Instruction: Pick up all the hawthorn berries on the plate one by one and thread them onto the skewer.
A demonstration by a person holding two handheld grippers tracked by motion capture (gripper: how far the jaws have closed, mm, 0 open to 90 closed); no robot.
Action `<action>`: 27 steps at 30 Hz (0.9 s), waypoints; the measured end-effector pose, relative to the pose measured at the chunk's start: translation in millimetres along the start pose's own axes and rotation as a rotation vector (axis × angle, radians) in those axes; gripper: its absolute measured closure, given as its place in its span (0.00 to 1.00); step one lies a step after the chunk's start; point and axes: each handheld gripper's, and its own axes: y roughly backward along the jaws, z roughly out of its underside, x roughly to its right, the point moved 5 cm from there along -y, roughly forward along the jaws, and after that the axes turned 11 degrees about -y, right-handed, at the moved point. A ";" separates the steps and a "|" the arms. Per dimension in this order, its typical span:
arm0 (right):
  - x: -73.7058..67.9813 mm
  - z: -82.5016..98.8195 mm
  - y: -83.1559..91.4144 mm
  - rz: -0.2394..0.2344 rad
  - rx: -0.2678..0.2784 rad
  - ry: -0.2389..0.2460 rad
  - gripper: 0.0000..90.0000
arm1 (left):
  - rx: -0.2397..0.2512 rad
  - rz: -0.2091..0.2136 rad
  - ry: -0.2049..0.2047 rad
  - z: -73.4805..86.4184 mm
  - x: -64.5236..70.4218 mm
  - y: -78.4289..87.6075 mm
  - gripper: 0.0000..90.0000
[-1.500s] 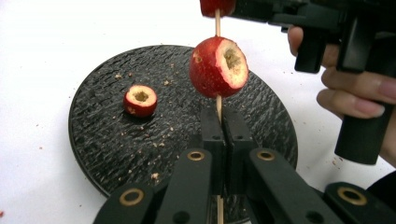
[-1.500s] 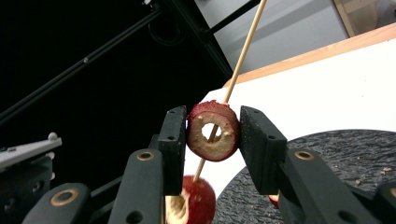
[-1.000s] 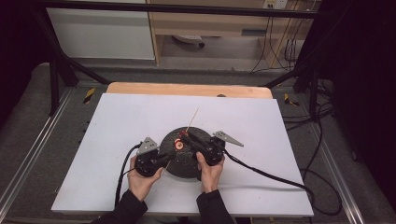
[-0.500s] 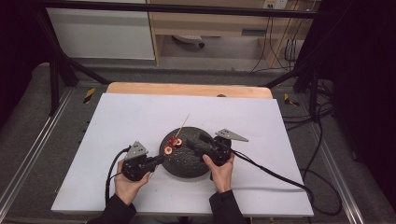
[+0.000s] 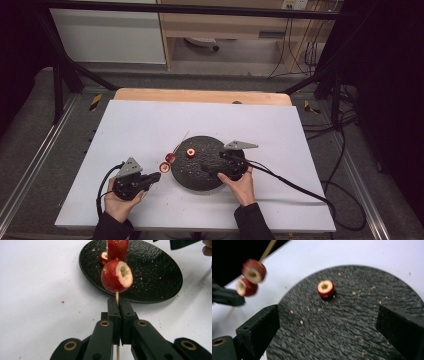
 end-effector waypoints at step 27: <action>-21.6 -27.9 -41.1 0.069 -0.190 0.097 0.08 | -0.034 -0.025 0.015 25.2 -19.9 22.6 0.98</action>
